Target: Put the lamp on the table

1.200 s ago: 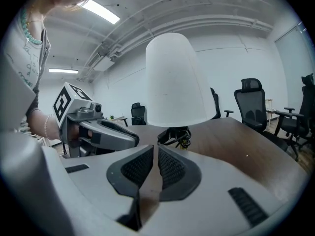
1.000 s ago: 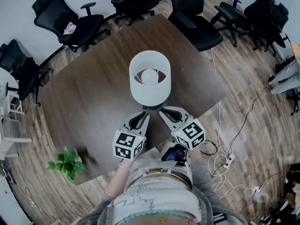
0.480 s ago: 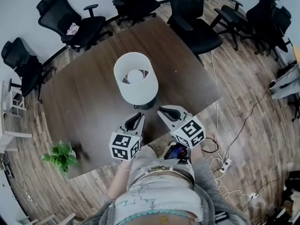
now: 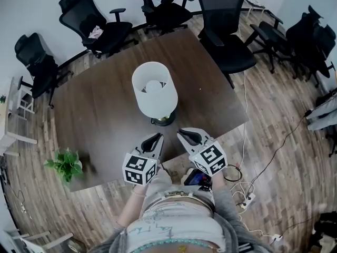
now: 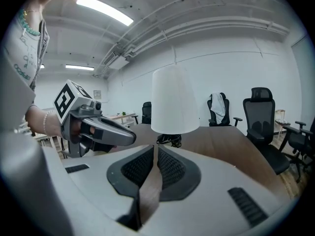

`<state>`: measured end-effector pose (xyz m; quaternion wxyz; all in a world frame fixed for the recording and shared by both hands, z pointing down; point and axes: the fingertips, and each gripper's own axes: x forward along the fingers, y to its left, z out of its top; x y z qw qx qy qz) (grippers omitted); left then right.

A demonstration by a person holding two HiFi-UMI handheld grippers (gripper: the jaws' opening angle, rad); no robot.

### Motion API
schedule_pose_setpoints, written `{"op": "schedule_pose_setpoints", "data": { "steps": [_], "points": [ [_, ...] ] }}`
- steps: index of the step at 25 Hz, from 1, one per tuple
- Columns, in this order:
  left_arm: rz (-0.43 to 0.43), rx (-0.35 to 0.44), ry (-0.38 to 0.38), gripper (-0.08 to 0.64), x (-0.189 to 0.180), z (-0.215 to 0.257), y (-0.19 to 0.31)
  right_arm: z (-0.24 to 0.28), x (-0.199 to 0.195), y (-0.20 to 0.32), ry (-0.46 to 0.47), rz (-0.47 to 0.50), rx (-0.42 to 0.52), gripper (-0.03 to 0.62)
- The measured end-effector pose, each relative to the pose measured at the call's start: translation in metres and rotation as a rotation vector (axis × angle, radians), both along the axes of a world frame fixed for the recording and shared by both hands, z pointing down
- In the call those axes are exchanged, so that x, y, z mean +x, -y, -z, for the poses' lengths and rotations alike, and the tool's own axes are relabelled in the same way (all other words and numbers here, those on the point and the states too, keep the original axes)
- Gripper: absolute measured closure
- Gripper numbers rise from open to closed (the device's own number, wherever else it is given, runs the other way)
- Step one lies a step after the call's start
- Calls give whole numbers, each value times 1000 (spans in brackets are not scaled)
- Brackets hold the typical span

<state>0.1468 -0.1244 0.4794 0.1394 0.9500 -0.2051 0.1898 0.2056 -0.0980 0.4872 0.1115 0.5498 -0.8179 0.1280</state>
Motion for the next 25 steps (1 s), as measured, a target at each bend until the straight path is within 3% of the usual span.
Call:
{"op": "schedule_pose_setpoints", "data": {
  "steps": [5,11,25],
  "points": [
    [23,-2,-13,523,-1,5,-16,6,3,-15,-10,17,5,554],
    [72,9,-13,535,-8,9,-33,6,12,-37,-87,37,-8,554],
    [207,55,-34,548,4,30,-74,32,10,-62,-83,150,38,554]
  ]
}}
